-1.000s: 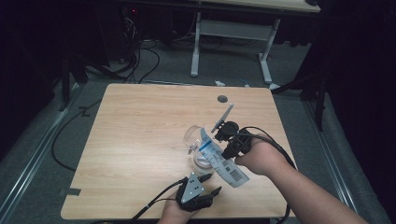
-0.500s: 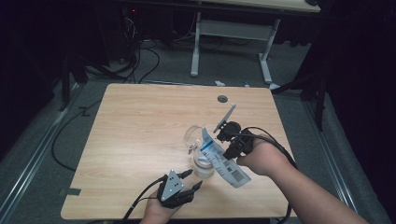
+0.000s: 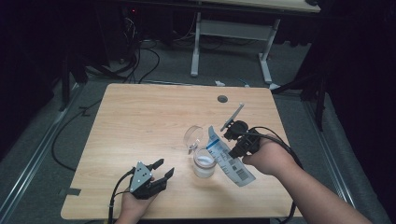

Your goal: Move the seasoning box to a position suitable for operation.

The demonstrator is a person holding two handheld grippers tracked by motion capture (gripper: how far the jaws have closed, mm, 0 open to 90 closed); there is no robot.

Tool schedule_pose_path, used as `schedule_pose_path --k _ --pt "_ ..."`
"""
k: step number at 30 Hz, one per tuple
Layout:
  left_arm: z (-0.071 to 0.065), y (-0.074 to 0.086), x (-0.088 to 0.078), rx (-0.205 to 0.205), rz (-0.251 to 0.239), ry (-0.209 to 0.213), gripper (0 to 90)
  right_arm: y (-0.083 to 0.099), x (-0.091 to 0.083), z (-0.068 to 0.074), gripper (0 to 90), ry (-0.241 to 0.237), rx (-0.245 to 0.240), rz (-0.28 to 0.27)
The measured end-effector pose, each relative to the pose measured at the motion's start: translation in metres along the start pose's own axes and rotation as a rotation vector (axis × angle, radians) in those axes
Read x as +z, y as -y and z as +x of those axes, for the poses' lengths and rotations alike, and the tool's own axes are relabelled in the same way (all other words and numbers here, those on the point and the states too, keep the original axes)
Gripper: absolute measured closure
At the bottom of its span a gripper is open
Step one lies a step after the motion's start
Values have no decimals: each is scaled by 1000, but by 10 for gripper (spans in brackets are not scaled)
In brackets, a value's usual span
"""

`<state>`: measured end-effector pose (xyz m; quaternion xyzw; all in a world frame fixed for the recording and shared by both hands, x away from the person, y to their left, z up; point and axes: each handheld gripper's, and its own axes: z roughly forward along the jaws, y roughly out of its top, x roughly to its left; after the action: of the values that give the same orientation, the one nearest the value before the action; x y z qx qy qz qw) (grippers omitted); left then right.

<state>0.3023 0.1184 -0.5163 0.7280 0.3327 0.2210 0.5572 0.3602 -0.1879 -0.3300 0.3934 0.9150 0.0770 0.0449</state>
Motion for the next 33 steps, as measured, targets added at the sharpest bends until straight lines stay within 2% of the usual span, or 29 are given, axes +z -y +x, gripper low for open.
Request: schedule_pose_path --k 3,4,6,10,11,13,20,21,22,28,33 --pt "6 1 -2 -12 0 -14 469 2 2 -6 899 5 22 -2" --pt "7 2 -2 -18 1 -17 470 3 2 -7 899 5 43 2" --pt "10 2 -3 -21 1 -25 470 4 5 -12 900 12 35 -4" --pt "14 1 -3 -46 -5 -30 470 8 14 -20 900 18 66 4" --pt "14 1 -3 -45 -5 -32 470 9 16 -22 900 23 89 10" --pt "15 1 -3 -46 -6 -35 470 11 21 -29 900 29 66 4" --pt "16 2 -4 -58 -10 -33 470 17 34 -44 899 51 122 -3" --pt "16 2 -4 -59 -9 -34 469 18 35 -47 899 60 117 -8" --pt "16 2 -4 -60 -7 -33 469 18 36 -48 899 62 135 -12" --pt "16 3 -3 -62 0 -27 469 24 39 -60 899 91 177 -45" --pt "15 3 -3 -59 3 -29 470 29 46 -68 899 103 199 -58"
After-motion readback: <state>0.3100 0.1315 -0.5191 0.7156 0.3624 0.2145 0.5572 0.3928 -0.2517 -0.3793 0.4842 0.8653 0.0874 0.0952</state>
